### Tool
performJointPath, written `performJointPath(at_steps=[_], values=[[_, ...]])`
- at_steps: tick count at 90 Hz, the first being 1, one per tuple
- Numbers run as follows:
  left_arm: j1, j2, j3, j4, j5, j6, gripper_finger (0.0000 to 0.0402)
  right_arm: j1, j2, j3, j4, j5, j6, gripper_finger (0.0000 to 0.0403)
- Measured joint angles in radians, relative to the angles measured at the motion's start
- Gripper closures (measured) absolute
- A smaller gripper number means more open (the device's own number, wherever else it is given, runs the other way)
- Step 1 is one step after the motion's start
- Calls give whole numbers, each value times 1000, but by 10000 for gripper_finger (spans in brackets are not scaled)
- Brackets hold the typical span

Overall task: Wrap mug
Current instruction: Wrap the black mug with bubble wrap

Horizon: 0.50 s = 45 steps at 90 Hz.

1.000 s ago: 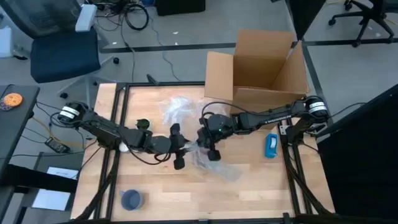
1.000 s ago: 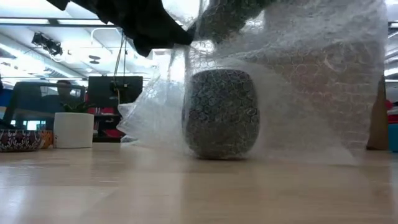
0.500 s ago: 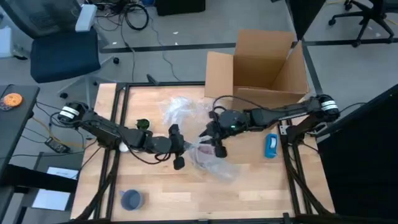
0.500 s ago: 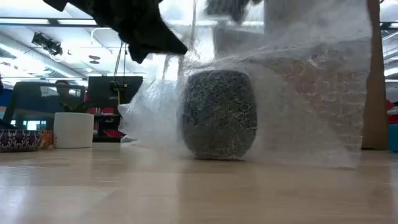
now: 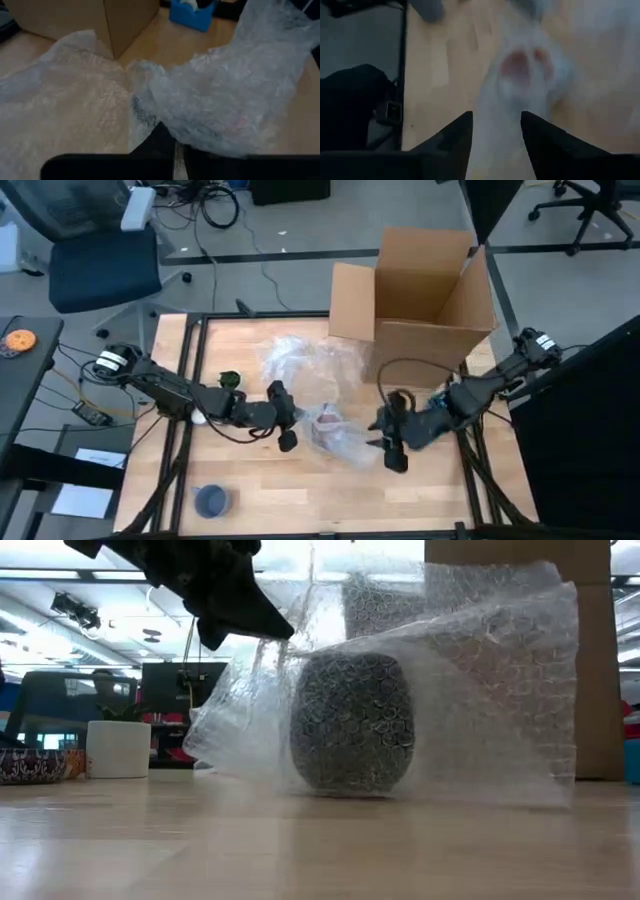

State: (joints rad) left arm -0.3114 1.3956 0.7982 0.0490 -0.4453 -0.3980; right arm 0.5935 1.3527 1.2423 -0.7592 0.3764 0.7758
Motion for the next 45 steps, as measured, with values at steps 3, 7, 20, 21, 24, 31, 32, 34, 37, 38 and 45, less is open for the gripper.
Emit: performJointPath(at_steps=[3,7,20,21,24,31,32,34,37,38,45], values=[[-3,0,0,1,-2,-1,402,15,4,0,-7,-19,57,257],[-5,0,0,2,-5,-5,402,38,7,0,-16,-40,123,258],[-17,0,0,12,-7,-26,402,107,35,-1,-46,-57,274,266],[-19,0,0,12,-8,-26,402,110,37,0,-50,-57,287,267],[-27,0,0,15,-8,-28,402,120,47,0,-64,-59,323,269],[-41,-3,0,20,-7,-33,402,142,77,0,-122,-71,412,273],[-43,-4,0,22,-7,-33,402,144,82,-1,-128,-74,424,274],[-47,-5,0,27,-7,-33,402,145,91,-1,-138,-79,446,275],[-53,-13,0,31,-7,-32,402,147,106,-1,-150,-93,475,276],[-54,-15,0,31,-7,-31,402,148,111,-1,-153,-97,481,277],[-57,-32,0,44,-22,-28,402,149,143,-1,-151,-111,504,278]])
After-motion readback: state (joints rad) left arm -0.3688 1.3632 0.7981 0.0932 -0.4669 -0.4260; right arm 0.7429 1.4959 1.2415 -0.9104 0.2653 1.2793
